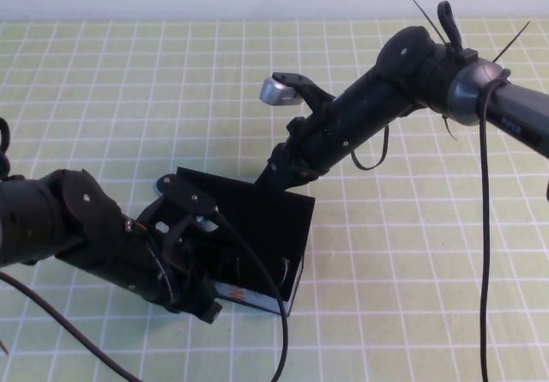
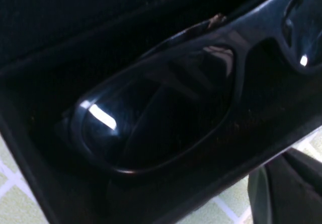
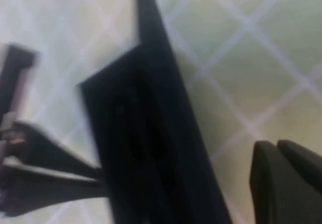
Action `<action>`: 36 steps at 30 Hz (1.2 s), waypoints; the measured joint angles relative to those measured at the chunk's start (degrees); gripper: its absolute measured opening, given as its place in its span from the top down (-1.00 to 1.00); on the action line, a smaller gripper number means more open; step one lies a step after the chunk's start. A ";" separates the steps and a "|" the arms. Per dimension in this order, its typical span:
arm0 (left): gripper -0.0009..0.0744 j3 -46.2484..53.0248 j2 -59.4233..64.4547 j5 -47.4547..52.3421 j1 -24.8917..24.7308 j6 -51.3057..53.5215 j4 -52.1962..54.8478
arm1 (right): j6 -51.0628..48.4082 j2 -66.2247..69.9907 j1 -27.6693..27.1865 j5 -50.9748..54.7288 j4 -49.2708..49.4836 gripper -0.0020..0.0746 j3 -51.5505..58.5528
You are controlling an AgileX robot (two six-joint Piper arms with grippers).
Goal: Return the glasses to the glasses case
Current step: Close the glasses case
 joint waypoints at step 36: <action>0.98 -22.95 -10.59 36.50 0.00 -26.95 39.87 | 9.29 -0.10 11.18 2.04 -7.42 0.99 -0.21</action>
